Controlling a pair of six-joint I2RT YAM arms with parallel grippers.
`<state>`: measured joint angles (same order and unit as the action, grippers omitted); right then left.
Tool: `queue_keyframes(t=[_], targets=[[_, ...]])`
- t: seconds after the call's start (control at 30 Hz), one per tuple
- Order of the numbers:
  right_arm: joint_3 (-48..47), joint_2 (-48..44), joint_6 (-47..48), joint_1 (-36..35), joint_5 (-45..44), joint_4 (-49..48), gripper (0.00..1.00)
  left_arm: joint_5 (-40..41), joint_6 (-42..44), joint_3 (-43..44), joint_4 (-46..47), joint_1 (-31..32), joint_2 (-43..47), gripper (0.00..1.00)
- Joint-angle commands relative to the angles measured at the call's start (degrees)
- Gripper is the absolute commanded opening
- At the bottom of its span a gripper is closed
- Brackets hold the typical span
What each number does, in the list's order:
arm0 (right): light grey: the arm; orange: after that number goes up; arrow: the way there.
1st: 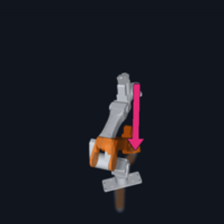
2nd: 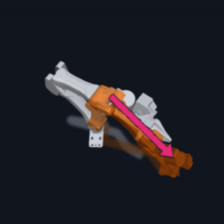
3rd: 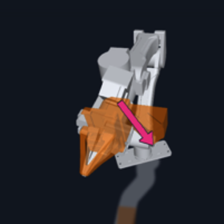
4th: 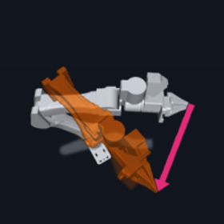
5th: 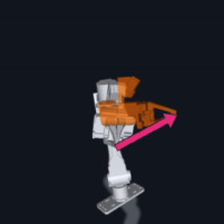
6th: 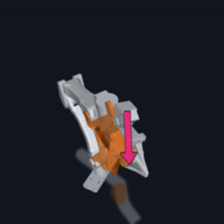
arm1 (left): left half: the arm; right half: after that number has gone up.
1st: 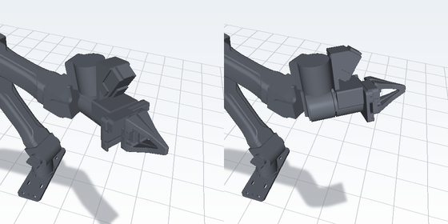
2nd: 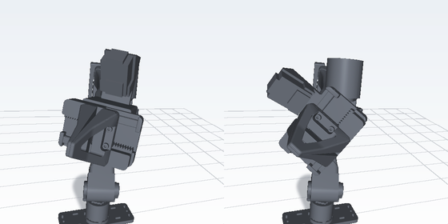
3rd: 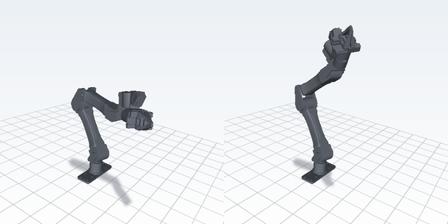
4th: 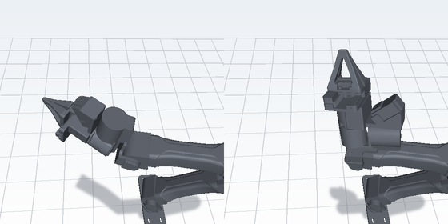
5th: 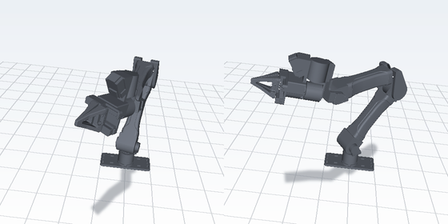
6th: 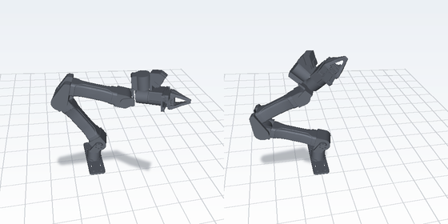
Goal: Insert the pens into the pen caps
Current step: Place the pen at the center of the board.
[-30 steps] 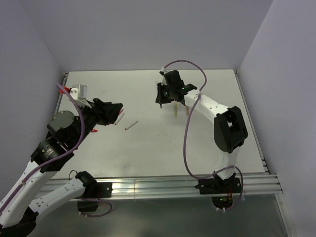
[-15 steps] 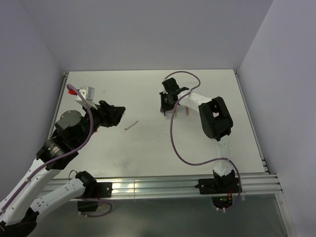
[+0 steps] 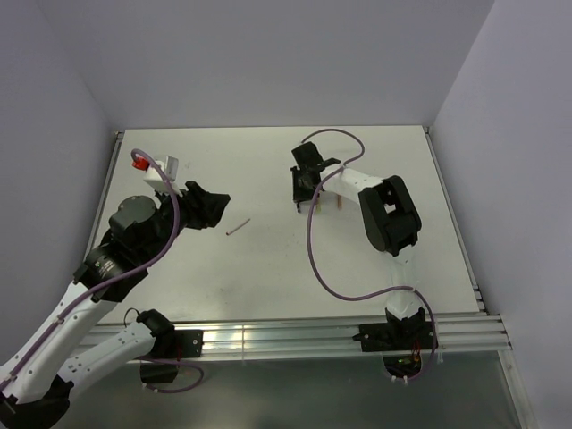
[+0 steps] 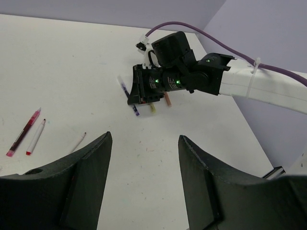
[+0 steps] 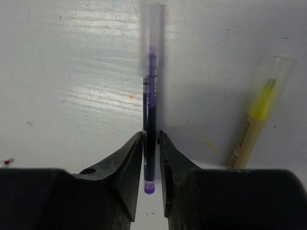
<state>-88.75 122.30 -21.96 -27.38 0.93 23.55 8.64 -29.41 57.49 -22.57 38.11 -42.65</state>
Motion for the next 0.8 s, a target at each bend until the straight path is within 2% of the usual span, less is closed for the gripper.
queue_keyframes(t=[0.0,0.07,0.4,0.77], targets=[[0.86,-0.4,-1.16,-0.66,-3.3,1.32,0.3,-1.44,0.41,-0.1,2.35,-0.67,-0.15,0.62],[1.21,-0.4,-1.25,-0.75,-3.3,0.97,0.33,-1.7,0.4,-0.01,2.35,-0.93,-0.59,0.62],[2.53,-1.45,-0.9,-0.84,-4.01,0.53,0.35,-2.23,-0.47,-0.37,2.97,-2.07,-2.26,0.62],[1.56,-9.09,2.0,-0.84,-1.19,0.53,0.4,2.16,-3.46,1.31,0.16,-3.04,-12.01,0.6]])
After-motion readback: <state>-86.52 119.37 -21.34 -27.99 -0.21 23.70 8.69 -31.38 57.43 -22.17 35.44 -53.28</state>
